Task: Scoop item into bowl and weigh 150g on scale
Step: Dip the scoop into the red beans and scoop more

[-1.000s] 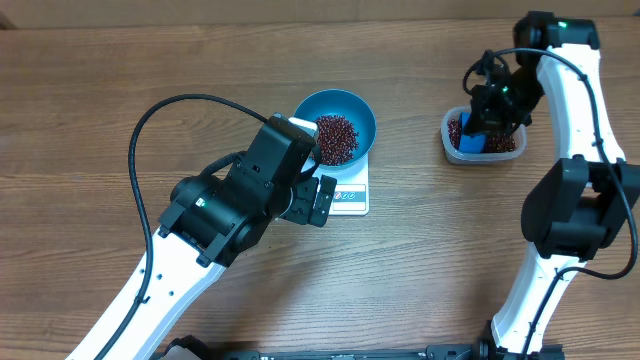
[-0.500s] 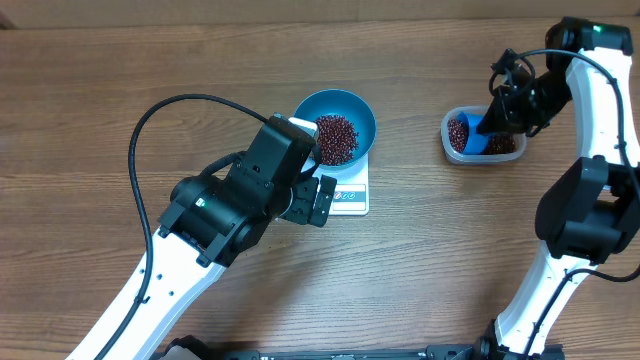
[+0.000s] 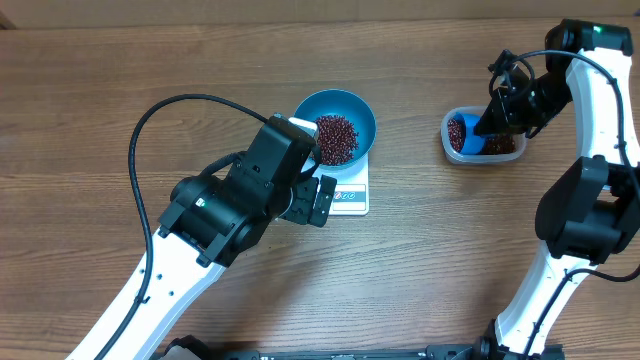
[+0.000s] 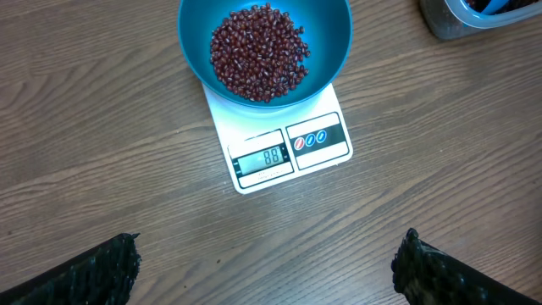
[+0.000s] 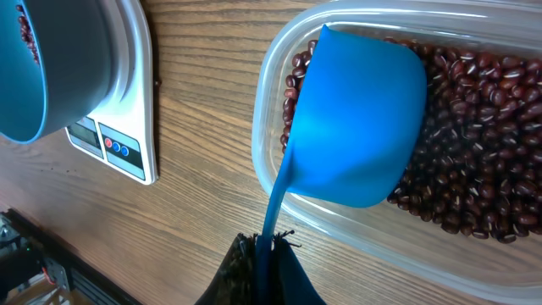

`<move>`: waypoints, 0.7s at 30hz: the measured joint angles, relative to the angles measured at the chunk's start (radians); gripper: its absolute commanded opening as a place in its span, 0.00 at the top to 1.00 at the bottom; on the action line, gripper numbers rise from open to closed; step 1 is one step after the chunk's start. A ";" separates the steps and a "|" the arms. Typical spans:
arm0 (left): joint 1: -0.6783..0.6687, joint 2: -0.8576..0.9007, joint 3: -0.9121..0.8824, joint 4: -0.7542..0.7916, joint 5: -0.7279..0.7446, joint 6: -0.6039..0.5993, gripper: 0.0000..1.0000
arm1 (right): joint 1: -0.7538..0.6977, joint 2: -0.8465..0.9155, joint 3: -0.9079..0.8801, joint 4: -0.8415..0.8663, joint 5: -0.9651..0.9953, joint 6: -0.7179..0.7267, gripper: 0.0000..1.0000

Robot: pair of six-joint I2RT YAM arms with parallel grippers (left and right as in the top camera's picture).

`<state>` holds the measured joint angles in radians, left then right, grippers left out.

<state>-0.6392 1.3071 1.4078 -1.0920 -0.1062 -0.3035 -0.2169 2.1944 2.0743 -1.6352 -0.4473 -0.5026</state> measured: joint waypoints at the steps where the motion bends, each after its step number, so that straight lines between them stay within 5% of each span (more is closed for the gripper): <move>1: 0.000 0.000 0.000 0.000 0.000 0.000 0.00 | -0.003 0.000 0.000 0.000 -0.004 -0.004 0.96; 21: 0.000 0.000 0.000 0.000 0.000 0.000 0.00 | -0.130 0.000 -0.102 0.039 -0.137 -0.074 0.96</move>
<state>-0.6392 1.3071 1.4078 -1.0920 -0.1062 -0.3035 -0.3466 2.1944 1.9720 -1.5967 -0.5842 -0.5766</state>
